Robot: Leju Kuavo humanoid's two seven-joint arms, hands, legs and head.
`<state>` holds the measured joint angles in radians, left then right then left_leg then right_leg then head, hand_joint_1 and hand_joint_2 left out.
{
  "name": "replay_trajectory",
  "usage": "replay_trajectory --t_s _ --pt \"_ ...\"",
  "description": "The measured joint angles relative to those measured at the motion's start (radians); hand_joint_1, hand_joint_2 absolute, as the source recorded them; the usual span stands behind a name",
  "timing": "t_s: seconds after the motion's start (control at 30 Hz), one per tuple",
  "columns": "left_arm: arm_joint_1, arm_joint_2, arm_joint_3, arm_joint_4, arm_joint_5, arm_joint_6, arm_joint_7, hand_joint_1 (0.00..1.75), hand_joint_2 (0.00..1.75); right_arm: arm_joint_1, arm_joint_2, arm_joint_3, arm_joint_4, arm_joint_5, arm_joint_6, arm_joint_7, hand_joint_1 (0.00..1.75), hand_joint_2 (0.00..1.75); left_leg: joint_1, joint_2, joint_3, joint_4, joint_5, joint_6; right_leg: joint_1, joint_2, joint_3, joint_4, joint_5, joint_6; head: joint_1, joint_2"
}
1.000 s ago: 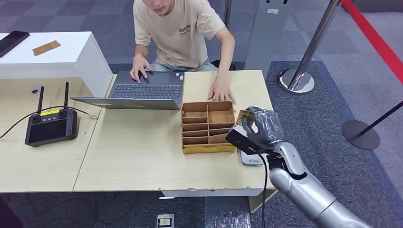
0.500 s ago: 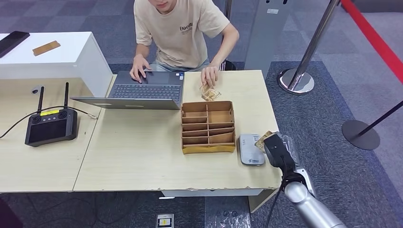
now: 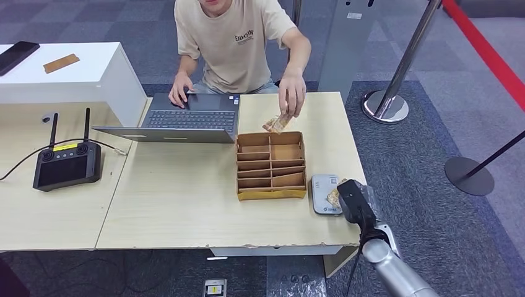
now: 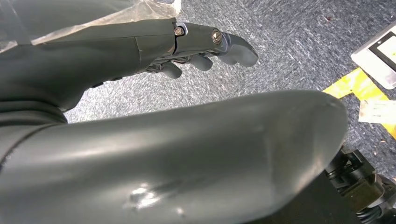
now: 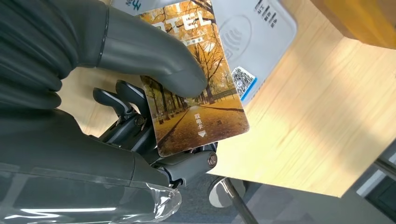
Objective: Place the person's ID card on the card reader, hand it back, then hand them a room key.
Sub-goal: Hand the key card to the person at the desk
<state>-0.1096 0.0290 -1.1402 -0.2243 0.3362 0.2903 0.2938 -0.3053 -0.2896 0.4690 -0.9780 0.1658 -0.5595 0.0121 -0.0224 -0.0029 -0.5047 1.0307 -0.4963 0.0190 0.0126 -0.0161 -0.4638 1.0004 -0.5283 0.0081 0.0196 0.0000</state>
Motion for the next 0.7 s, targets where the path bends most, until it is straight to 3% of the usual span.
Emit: replay_trajectory --t_s 0.43,0.7 --pt "0.000 0.000 0.000 0.000 0.000 0.000 -0.001 0.00 0.00 -0.028 0.028 0.014 0.078 0.029 -0.046 0.030 1.75 1.75 0.000 0.001 0.002 0.000 0.002 0.001 0.000 0.000 0.001 0.000 0.003 0.001 0.000 0.000" --pt "0.001 0.001 0.000 0.001 0.000 0.000 -0.002 0.00 0.00 -0.024 -0.011 0.009 0.023 0.050 -0.088 0.057 1.75 1.75 0.000 0.001 0.002 0.000 0.003 0.001 0.000 0.000 0.001 0.000 0.004 0.001 0.000 0.000"
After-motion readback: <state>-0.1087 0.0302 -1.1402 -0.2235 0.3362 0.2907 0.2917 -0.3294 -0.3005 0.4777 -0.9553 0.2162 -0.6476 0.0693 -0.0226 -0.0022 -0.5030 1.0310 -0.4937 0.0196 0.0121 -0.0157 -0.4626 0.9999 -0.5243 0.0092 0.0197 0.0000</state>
